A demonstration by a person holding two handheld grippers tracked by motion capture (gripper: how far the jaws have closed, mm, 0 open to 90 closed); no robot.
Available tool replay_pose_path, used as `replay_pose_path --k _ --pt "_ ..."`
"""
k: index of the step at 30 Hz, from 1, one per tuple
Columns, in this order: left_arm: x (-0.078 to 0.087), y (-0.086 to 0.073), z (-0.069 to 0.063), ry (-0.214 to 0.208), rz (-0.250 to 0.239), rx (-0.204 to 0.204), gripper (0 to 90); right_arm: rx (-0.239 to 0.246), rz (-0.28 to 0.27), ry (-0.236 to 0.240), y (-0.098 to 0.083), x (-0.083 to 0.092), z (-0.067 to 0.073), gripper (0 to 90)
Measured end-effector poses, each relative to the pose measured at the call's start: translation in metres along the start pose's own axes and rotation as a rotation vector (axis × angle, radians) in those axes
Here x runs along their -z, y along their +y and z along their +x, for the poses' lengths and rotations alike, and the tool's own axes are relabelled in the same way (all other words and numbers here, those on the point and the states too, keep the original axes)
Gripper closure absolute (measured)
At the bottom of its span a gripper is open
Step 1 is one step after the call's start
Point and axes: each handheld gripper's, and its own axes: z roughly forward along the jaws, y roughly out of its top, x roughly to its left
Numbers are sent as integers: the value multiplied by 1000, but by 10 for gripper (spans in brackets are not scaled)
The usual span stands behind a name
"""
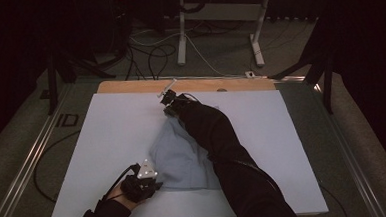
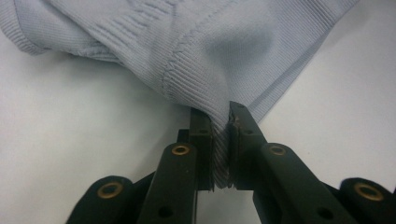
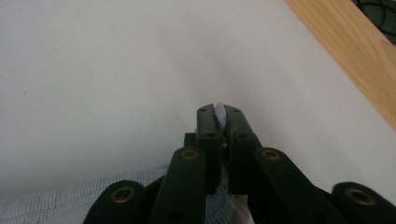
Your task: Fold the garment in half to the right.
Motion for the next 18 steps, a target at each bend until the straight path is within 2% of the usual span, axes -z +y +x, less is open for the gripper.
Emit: replay_pose_path --k 6,15,18 --pt "3 5 -1 4 -11 -10 840 0 -20 -3 1 8 -1 869" --pt "7 13 -2 -17 -26 -16 846 2 -43 -2 1 19 -3 868" --pt "8 16 -3 -13 -27 -47 846 8 -48 -1 0 22 -3 869"
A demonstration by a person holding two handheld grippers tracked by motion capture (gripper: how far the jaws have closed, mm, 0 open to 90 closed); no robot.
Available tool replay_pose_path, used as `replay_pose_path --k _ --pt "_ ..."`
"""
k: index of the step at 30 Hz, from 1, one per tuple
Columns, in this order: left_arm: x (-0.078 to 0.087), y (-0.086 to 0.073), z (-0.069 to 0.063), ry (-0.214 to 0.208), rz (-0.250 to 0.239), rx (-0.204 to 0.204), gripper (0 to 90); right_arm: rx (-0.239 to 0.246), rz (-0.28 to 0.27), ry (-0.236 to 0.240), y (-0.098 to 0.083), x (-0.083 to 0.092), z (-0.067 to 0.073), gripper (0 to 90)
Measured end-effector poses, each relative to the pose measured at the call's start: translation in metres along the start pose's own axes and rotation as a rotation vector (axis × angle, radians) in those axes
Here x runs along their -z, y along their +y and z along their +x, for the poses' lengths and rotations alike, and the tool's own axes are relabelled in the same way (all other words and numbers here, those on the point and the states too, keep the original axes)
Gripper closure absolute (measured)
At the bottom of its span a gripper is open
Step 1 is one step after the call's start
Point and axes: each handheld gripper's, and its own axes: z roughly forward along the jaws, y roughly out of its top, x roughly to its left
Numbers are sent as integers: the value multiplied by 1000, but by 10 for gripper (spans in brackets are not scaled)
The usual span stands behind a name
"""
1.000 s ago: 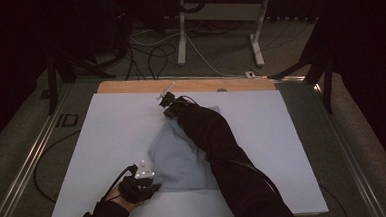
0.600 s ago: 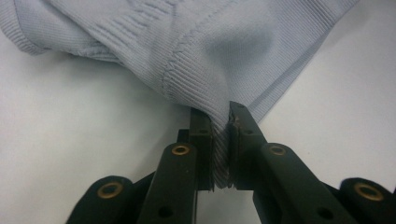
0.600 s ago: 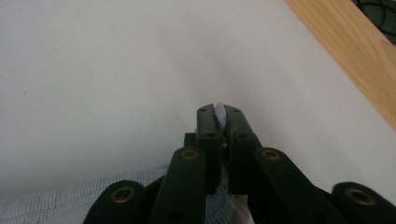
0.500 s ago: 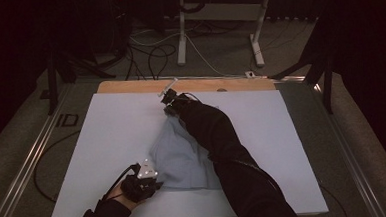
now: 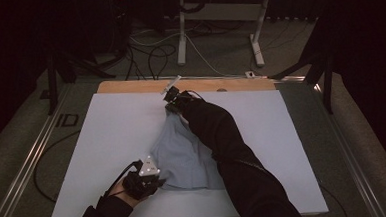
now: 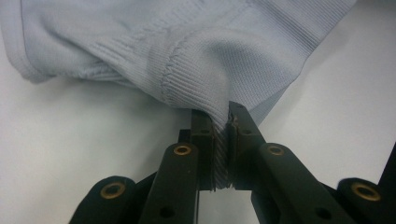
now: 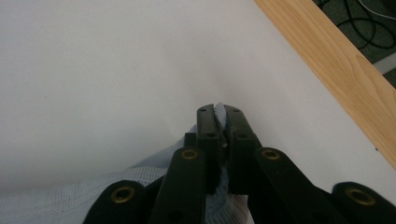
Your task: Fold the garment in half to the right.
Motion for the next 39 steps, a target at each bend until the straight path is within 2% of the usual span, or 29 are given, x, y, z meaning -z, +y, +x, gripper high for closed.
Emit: replay_pose_path --k 1,5,8,10,15,22,32,39 --pt "0 0 0 0 0 0 846 0 0 0 0 0 0 869" --pt "4 7 -1 -9 -6 -47 846 -3 -20 3 -2 7 -3 869" --pt "4 10 -2 -10 -13 -58 846 -5 -27 8 -3 10 -3 868" --pt "6 15 -3 -25 -20 -84 846 2 -42 11 -4 15 -4 868" --pt "7 21 -2 -47 -33 -96 846 9 -74 25 -8 24 -8 868" --pt "9 33 -5 -54 -56 -144 845 -9 -92 22 -11 34 -16 868" --pt "4 50 -12 -85 -42 -240 846 -14 -108 26 -18 46 -25 868" --pt "-1 64 -15 -107 -35 -290 845 -18 -126 21 -25 57 -31 868"
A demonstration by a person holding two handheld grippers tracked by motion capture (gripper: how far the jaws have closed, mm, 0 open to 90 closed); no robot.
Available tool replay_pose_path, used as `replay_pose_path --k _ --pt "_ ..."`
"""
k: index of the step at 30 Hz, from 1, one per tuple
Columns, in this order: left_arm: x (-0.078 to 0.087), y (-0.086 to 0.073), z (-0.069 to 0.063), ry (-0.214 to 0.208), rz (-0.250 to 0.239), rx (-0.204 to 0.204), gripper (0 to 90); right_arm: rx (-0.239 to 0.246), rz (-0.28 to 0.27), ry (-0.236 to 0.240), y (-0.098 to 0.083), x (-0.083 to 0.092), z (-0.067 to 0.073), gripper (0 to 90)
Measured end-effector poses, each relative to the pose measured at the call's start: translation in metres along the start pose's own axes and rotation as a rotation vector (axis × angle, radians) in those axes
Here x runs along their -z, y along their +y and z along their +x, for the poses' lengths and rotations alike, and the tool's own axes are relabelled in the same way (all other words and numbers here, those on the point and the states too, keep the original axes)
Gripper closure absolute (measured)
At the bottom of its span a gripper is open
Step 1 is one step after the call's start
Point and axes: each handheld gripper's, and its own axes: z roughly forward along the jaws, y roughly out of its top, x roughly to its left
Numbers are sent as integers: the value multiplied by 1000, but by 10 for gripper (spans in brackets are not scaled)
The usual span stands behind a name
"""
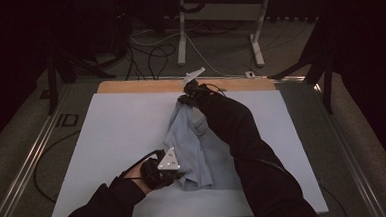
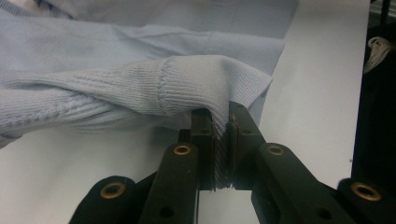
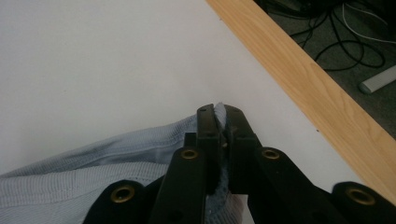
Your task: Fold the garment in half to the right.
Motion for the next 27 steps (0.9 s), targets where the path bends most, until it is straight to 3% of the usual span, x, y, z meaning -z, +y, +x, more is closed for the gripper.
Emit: replay_pose_path --k 5,9,17,27 --pt "-4 9 -1 -18 6 -36 845 -8 -18 2 -3 7 -4 868" --pt "-9 15 0 -46 -9 -76 844 -17 -57 21 -7 13 -6 868" --pt "-16 24 5 -87 -51 -123 844 -31 -75 5 -21 26 -16 868" --pt "-29 41 -2 -114 -34 -159 845 -59 -97 0 -34 40 -29 868"
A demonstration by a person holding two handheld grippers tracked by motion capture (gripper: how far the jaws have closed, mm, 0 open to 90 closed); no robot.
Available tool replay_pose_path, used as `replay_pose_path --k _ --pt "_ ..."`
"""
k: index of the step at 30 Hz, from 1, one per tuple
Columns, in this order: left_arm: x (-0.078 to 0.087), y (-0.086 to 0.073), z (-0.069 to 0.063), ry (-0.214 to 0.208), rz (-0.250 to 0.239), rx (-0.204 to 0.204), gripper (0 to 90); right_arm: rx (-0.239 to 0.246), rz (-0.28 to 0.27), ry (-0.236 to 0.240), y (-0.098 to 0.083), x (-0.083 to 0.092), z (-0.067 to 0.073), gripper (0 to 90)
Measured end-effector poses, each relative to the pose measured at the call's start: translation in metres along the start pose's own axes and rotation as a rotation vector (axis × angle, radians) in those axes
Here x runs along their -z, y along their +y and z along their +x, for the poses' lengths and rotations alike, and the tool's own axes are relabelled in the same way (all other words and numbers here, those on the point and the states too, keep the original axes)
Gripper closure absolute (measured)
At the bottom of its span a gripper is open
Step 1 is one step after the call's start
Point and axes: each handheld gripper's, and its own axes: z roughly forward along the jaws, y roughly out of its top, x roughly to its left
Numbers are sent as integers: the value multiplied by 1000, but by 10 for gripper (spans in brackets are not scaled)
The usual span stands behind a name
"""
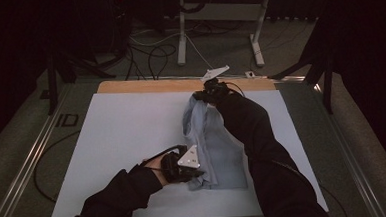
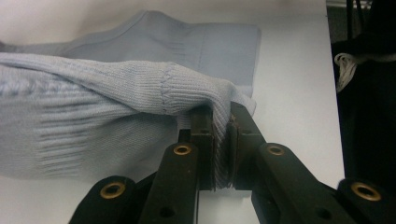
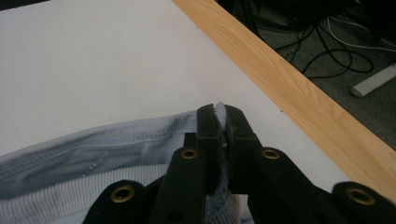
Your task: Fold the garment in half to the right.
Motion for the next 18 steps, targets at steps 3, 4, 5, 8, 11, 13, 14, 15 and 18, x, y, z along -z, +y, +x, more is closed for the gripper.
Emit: replay_pose_path --k 3,4,5,8,11,13,14,15,18 --pt "-7 8 0 -10 1 -8 845 -18 -10 5 -6 5 -5 868" --pt "-10 10 -1 -12 1 -11 844 -24 -8 4 -7 6 -7 867" --pt "-12 12 -1 -16 2 -14 844 -26 -10 3 -9 7 -8 867" --pt "-19 18 -3 -23 6 -30 844 -39 -14 3 -15 9 -12 867" --pt "-26 22 -4 -31 7 -40 844 -53 -24 9 -22 13 -17 867" --pt "-30 24 -5 -37 10 -41 844 -56 -26 8 -27 16 -19 867" --pt "-32 24 -5 -39 14 -45 844 -61 -29 10 -29 17 -21 867" --pt "-34 25 -5 -42 16 -42 844 -63 -28 9 -32 18 -22 867" --pt "-39 26 -6 -49 26 -43 844 -70 -29 16 -40 22 -26 866"
